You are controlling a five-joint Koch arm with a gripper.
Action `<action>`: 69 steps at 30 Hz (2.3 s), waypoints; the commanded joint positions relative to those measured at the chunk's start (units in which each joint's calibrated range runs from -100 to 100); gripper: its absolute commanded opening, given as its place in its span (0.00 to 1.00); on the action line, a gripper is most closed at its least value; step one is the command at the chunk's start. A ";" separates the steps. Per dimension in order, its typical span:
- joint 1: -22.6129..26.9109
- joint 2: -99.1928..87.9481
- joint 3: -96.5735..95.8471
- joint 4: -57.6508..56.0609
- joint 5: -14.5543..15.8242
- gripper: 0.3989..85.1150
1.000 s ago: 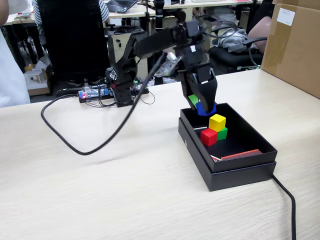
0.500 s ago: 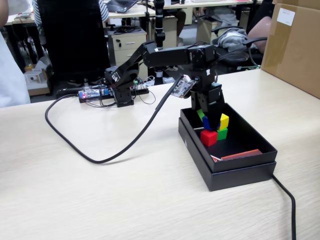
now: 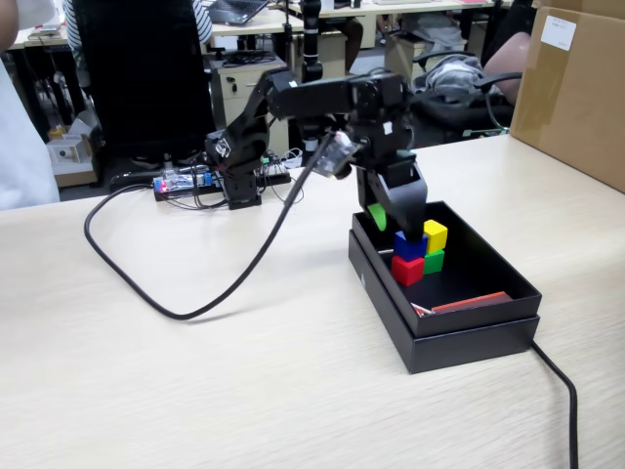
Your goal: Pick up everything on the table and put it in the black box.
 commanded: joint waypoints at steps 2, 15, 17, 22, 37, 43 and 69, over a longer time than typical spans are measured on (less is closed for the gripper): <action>-4.05 -21.07 -2.20 -2.59 -3.57 0.52; -13.19 -67.32 -64.03 25.49 -9.13 0.58; -12.80 -72.59 -71.91 30.33 -8.89 0.58; -11.72 -85.79 -91.04 46.22 -8.74 0.57; -12.94 -107.59 -123.68 70.85 -9.87 0.56; -12.94 -108.05 -133.84 80.95 -10.55 0.56; -13.38 -108.05 -146.89 82.60 -10.99 0.57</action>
